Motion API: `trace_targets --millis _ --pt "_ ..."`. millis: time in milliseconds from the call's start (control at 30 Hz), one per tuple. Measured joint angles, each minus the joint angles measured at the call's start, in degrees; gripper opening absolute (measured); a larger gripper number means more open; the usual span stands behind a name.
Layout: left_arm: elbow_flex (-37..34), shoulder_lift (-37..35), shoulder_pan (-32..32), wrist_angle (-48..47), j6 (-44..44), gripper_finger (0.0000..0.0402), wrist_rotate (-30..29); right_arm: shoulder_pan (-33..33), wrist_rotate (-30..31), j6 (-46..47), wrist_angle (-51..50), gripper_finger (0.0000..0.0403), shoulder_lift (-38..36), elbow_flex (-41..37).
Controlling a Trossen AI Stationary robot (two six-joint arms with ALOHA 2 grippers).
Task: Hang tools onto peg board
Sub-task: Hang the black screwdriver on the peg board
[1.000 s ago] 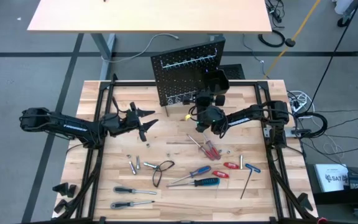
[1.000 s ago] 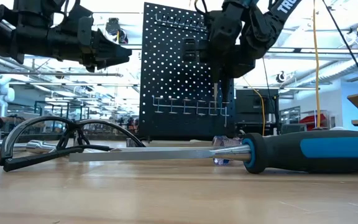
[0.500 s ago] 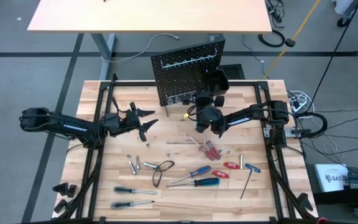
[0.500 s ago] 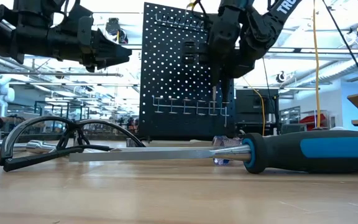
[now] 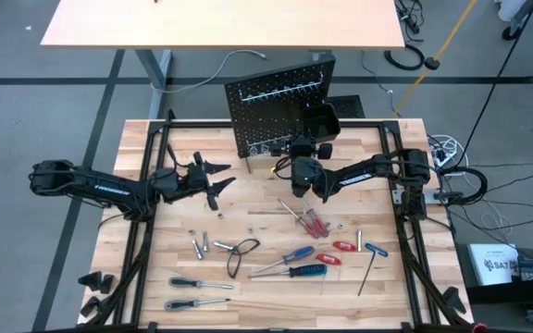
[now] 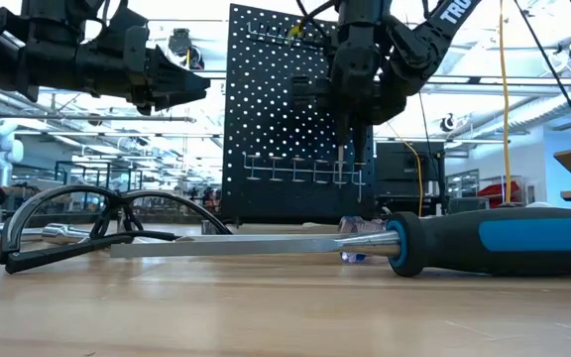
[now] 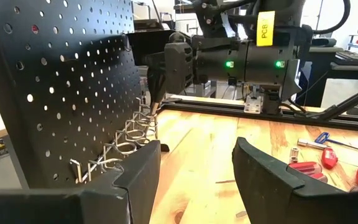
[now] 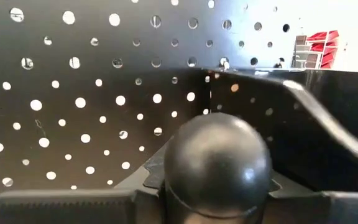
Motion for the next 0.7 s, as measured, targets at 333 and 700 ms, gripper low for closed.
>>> trace_targets --millis 333,700 --pt "0.00 0.01 0.00 -0.13 0.02 0.0200 0.00 -0.25 -4.47 5.86 -6.84 0.0193 0.00 0.00" --pt "0.00 -0.01 0.00 -0.17 0.07 0.0200 0.00 -0.05 -4.28 2.59 -7.14 0.0269 0.00 0.00"
